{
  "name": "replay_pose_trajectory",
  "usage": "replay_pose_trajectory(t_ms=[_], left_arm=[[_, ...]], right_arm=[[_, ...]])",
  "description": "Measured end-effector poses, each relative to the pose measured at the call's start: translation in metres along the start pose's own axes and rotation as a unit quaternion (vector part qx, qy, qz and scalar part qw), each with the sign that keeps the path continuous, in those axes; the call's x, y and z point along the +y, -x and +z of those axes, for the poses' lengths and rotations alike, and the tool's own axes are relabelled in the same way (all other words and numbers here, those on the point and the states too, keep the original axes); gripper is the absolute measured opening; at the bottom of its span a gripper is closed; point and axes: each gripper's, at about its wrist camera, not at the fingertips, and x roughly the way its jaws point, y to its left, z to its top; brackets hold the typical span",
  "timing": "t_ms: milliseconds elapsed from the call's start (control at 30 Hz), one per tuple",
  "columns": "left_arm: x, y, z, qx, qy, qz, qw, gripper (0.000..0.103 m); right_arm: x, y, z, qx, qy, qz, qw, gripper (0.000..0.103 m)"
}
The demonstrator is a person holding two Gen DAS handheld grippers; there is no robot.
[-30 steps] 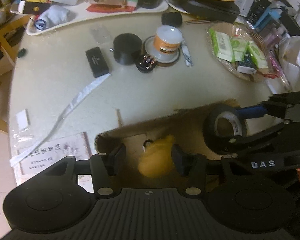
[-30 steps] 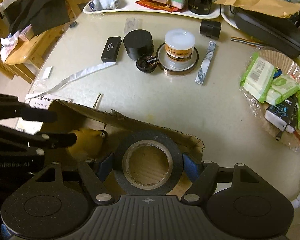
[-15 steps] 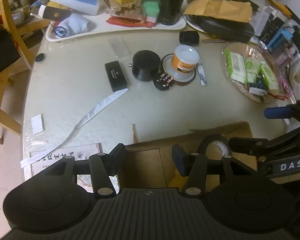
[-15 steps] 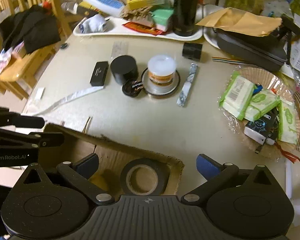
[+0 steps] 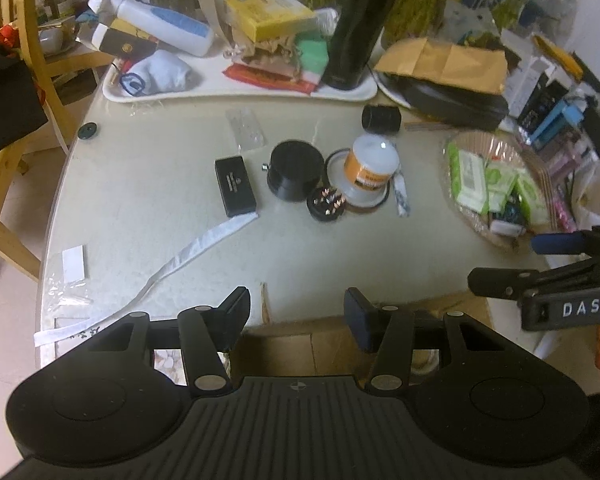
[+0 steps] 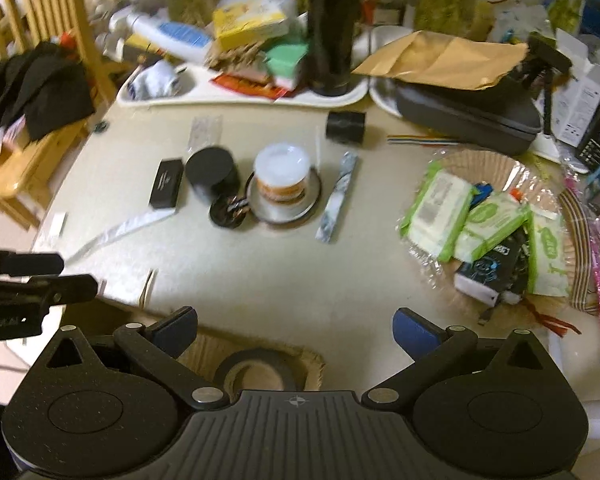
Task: Organize rigid objects
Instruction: 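Reach the left gripper to the black rectangular case and grasp it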
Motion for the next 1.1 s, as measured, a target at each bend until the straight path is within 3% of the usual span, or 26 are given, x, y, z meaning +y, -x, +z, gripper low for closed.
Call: replay_pose_trajectory(t_ms=[400,600,767,867,1100], left_arm=[[0.012,0.001,0.005,-0.025,0.033,0.009,0.9991,0.051],[0.017,0.0,0.008,-0.028,0.039,0.029,0.9984,0.052],[0.024,-0.004,0.017,-0.04,0.023,0.052,0.9976,0.069],[0.03,-0.006,0.021,-0.052,0.019,0.071,0.9959,0.069],[0.043,-0.028,0.034,-0.056,0.027,0.085,0.9945,0.069]], right_arm=[[-0.008,0.005,0.007,-0.04,-0.031,0.019,0.999,0.103],[0.001,0.004,0.007,-0.053,-0.013,0.016,0.998,0.103],[-0.007,0.007,0.008,-0.068,-0.059,0.052,0.995,0.103],[-0.013,0.004,0.009,-0.067,-0.081,0.044,0.993,0.103],[-0.021,-0.002,0.013,-0.052,-0.067,0.033,0.996,0.103]])
